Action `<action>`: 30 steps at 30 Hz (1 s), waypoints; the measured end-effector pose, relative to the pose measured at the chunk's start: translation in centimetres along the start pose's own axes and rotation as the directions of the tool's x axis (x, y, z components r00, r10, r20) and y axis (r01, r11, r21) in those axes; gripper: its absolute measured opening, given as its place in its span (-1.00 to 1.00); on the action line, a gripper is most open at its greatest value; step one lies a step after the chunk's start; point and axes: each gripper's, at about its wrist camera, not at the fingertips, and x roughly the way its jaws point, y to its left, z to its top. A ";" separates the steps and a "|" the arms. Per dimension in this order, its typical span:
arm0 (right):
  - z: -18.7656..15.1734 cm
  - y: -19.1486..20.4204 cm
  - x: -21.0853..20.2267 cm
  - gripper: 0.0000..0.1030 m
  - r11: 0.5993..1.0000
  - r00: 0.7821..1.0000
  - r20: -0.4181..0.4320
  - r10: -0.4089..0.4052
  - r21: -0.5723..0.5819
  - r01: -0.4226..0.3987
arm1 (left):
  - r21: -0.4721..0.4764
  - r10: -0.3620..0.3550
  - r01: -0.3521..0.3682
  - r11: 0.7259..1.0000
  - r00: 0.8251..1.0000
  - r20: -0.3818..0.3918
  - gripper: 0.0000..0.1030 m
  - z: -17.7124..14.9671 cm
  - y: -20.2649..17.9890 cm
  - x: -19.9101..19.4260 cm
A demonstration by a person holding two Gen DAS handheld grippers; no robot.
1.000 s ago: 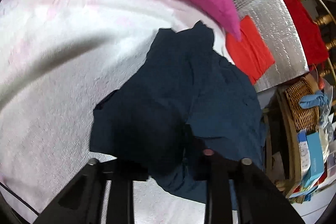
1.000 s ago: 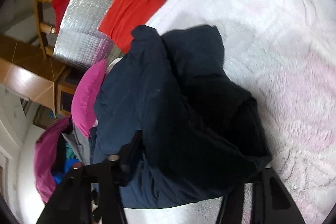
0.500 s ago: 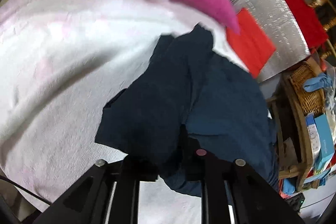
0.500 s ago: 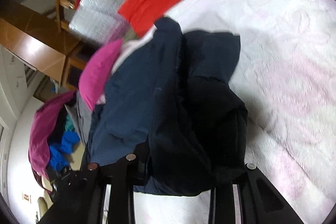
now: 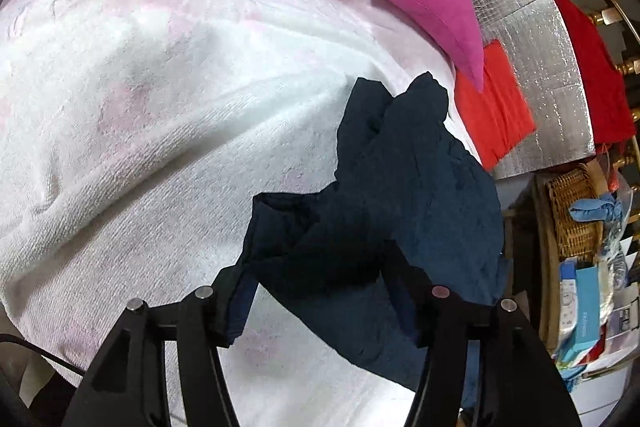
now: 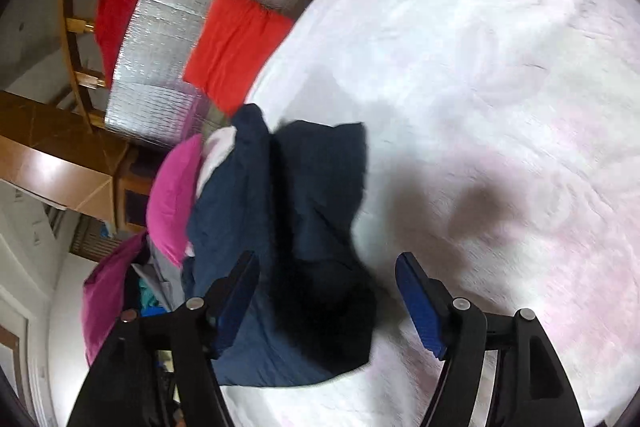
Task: Fold large clothes
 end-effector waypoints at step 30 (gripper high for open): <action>-3.4 9.7 -0.2 -0.07 0.884 0.944 0.308 -0.118 -0.400 0.241 | 0.272 0.204 -0.269 0.924 0.948 0.244 0.44 0.3 -4.8 -1.2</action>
